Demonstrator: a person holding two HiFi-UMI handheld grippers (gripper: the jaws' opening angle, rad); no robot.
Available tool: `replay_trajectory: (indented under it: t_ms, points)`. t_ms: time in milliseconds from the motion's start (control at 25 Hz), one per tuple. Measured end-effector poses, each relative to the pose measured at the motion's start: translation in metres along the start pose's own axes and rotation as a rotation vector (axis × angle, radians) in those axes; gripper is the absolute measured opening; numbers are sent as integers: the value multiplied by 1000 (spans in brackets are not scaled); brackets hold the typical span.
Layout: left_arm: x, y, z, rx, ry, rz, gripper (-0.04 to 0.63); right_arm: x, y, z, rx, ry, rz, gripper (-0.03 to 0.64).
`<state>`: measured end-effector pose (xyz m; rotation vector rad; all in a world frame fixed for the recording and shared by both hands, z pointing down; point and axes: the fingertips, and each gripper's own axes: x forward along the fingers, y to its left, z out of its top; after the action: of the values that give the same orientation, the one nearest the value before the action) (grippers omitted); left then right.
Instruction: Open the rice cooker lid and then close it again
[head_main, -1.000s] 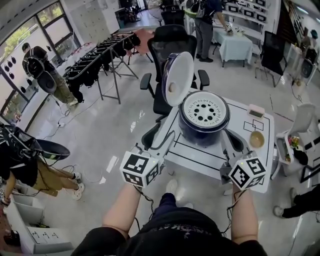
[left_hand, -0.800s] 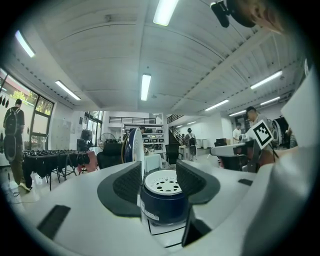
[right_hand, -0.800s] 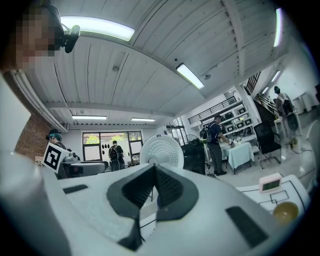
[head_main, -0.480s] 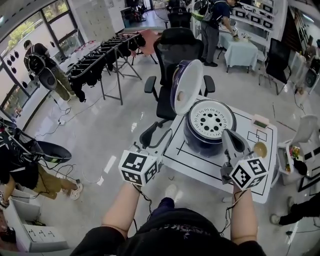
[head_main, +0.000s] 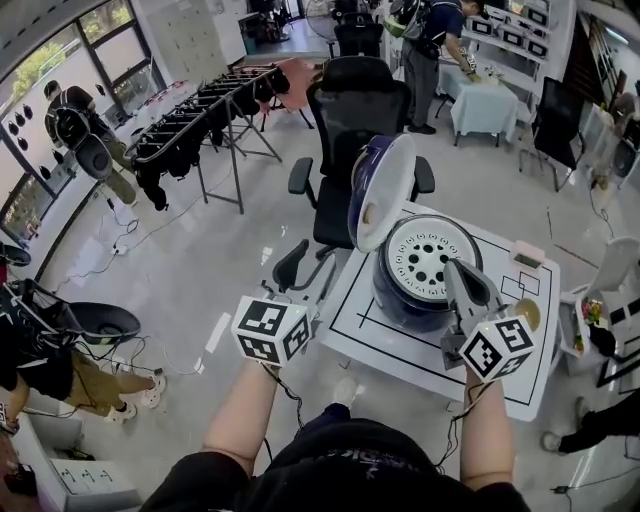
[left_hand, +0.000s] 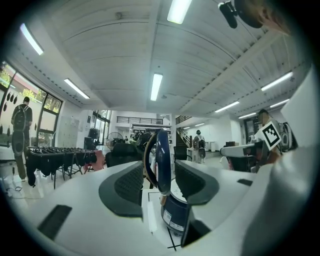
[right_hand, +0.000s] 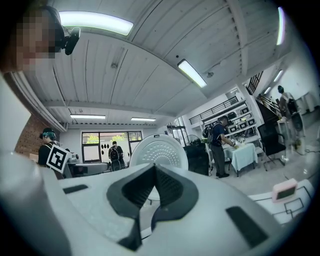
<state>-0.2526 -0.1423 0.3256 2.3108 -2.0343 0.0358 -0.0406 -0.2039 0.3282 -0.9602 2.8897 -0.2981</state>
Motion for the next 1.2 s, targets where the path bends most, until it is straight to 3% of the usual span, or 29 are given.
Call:
replay_trajectory:
  t_ms: [720, 1200]
  points:
    - [129, 67, -15, -6, 58, -100, 196, 70, -53, -17, 35, 8, -140, 2]
    - [211, 57, -22, -7, 75, -257, 195, 82, -85, -15, 23, 11, -281, 2]
